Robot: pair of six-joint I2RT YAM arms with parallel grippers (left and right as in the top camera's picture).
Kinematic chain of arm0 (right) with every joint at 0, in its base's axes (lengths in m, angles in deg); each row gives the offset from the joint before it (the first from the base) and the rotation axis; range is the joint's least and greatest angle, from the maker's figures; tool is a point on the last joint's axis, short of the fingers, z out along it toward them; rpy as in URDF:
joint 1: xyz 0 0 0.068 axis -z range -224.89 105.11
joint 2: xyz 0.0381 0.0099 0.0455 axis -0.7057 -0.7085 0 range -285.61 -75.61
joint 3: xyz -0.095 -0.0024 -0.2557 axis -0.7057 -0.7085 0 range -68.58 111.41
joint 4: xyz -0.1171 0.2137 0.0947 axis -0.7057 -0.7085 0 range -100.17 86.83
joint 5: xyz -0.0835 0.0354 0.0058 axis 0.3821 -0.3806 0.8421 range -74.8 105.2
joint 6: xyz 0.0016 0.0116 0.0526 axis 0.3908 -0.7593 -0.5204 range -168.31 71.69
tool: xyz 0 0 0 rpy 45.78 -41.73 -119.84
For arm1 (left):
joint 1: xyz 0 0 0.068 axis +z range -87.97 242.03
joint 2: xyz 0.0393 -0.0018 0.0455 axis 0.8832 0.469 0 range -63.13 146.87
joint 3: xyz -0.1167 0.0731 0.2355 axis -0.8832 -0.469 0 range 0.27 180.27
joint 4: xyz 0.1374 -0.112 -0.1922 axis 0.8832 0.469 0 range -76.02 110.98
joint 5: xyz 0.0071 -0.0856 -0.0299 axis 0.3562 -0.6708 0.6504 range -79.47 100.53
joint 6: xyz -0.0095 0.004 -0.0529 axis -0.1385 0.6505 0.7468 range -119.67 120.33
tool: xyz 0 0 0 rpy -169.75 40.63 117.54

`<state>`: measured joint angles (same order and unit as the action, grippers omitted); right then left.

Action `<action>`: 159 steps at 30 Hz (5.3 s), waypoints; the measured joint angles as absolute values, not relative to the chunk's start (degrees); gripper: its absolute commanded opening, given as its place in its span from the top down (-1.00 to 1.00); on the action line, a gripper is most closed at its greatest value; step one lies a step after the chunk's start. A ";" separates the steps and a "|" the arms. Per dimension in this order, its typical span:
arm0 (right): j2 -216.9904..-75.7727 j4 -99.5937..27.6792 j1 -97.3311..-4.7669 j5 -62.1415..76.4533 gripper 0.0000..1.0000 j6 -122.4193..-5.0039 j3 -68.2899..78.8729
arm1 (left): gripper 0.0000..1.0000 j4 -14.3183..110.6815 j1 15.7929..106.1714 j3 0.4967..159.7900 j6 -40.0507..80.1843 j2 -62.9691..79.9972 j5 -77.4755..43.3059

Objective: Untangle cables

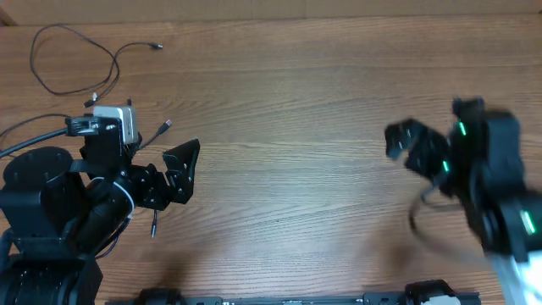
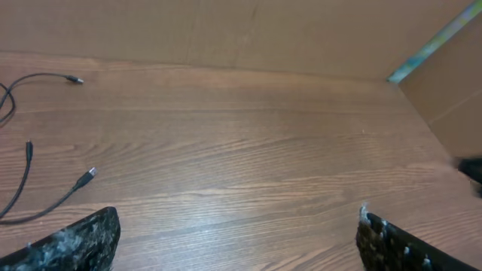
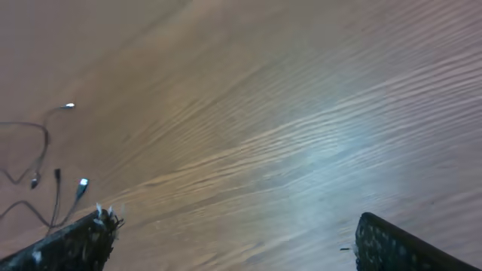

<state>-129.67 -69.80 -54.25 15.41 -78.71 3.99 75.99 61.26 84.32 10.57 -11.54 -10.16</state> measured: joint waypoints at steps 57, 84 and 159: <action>-83.88 -46.22 -48.55 15.47 -1.00 -56.48 -35.66 | -0.99 77.22 61.26 84.32 10.57 14.19 -9.76; -76.45 -5.08 -46.75 8.00 -1.00 -43.14 -67.52 | -0.99 76.54 61.26 84.32 10.57 47.80 -9.57; -76.23 -8.30 -46.43 13.09 -1.00 -48.59 -67.52 | -0.99 36.39 60.51 29.52 1.13 -40.22 1.91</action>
